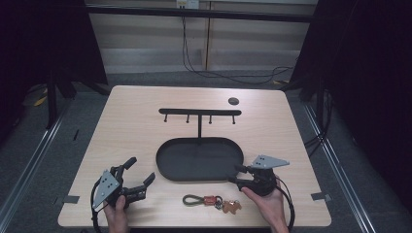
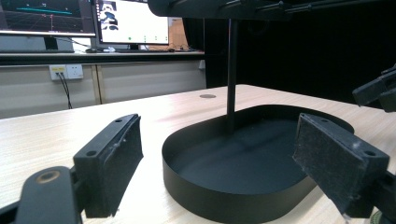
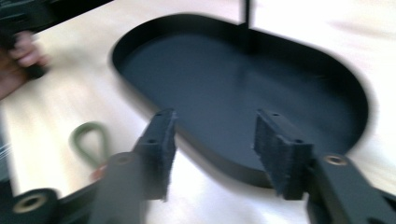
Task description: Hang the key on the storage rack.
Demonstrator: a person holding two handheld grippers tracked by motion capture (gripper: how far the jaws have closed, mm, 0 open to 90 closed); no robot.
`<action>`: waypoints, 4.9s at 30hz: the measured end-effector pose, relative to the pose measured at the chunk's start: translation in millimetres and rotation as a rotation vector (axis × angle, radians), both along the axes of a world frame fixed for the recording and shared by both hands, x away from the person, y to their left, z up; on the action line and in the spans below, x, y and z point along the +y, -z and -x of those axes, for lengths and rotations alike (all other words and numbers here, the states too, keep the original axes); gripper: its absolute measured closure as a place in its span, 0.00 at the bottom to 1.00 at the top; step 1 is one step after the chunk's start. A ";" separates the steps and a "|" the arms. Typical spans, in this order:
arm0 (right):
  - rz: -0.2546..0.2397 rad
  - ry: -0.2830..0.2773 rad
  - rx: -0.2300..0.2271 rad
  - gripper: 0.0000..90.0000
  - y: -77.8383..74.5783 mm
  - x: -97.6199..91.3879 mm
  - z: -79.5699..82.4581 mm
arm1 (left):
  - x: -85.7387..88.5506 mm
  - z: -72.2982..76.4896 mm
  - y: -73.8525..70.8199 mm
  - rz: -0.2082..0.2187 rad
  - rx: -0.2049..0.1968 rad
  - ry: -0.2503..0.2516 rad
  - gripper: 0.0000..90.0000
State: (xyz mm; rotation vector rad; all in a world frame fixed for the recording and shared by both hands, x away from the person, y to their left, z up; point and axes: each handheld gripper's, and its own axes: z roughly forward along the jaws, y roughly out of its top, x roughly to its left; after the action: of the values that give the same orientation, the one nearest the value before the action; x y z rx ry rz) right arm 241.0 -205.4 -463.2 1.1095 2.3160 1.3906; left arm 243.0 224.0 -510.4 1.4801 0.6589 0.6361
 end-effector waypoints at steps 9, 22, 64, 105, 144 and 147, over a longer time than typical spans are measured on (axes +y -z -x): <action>0.044 -0.080 0.057 0.63 -1.9 14.8 -4.7 | 0.0 0.0 0.0 0.000 0.000 0.000 0.17; 0.065 -0.230 0.161 0.66 -8.8 36.0 -15.5 | 0.0 0.0 0.0 0.000 0.000 0.000 0.17; 0.386 -0.513 0.346 0.84 -3.2 115.0 -37.0 | 0.1 0.2 0.0 0.000 -0.001 0.001 0.17; 0.554 -0.498 0.389 0.95 6.7 136.3 -38.8 | -0.3 1.1 0.3 0.021 -0.002 0.001 0.17; 0.753 -0.513 0.422 0.95 -47.3 147.6 -46.7 | 0.5 0.2 0.0 0.001 -0.004 0.003 0.17; 0.750 -0.512 0.413 0.95 -57.1 146.6 -49.1 | 0.4 0.1 0.0 0.001 -0.003 0.003 0.17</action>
State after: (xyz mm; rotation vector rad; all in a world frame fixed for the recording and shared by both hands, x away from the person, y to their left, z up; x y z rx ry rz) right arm 290.1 -58.8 -406.1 0.6192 3.1484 0.2727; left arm 242.8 224.4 -510.4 1.4785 0.6539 0.6356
